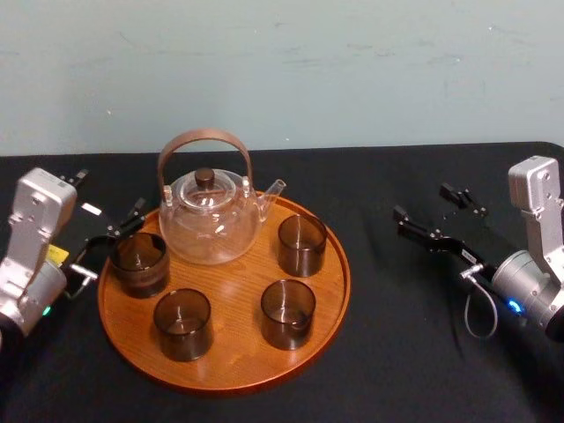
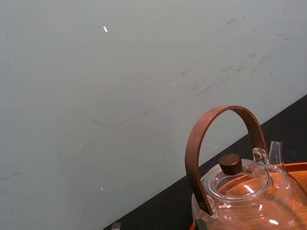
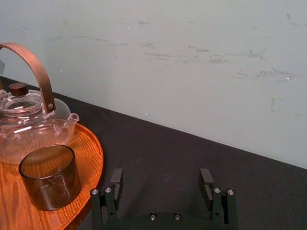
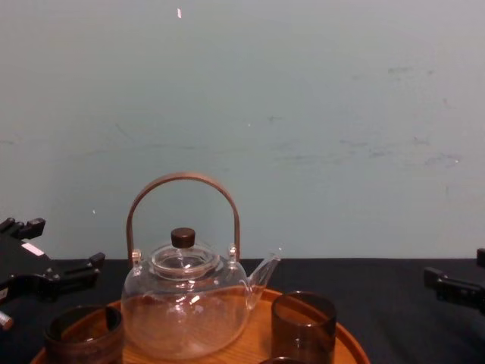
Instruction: Pick up the glass from the table and place it on the tray.
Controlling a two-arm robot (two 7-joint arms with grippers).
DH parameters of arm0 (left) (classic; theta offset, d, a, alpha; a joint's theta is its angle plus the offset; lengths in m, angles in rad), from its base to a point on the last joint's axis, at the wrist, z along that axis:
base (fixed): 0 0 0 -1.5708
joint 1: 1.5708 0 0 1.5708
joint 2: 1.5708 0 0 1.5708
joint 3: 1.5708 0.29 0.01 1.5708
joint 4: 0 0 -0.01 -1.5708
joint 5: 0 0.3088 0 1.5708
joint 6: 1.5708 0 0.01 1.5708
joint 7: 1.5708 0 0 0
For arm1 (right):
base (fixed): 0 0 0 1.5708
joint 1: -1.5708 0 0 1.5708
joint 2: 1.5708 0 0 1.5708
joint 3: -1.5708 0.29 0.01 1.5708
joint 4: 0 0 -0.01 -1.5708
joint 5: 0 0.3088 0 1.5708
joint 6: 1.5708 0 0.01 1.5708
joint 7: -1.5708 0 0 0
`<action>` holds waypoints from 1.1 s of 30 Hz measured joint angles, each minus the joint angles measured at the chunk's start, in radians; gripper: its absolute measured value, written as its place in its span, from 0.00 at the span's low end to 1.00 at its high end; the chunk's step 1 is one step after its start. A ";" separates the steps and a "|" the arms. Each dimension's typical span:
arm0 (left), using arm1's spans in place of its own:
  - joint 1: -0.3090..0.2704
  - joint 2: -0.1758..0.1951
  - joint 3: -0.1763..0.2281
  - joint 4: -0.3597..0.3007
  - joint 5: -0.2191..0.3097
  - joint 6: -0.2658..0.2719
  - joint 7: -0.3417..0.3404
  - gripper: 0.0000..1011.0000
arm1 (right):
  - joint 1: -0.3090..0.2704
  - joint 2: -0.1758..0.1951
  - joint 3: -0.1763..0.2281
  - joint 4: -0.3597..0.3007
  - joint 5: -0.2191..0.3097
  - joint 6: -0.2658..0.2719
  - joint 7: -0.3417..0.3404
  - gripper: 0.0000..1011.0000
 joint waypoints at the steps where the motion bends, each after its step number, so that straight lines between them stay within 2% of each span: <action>1: 0.000 0.000 0.000 0.000 0.000 0.000 0.000 0.99 | 0.000 0.000 0.000 0.000 0.000 0.000 0.000 0.99; 33: 0.000 0.000 0.000 0.000 0.000 0.000 0.000 0.99 | 0.000 0.000 0.000 -0.001 0.001 0.000 0.000 0.99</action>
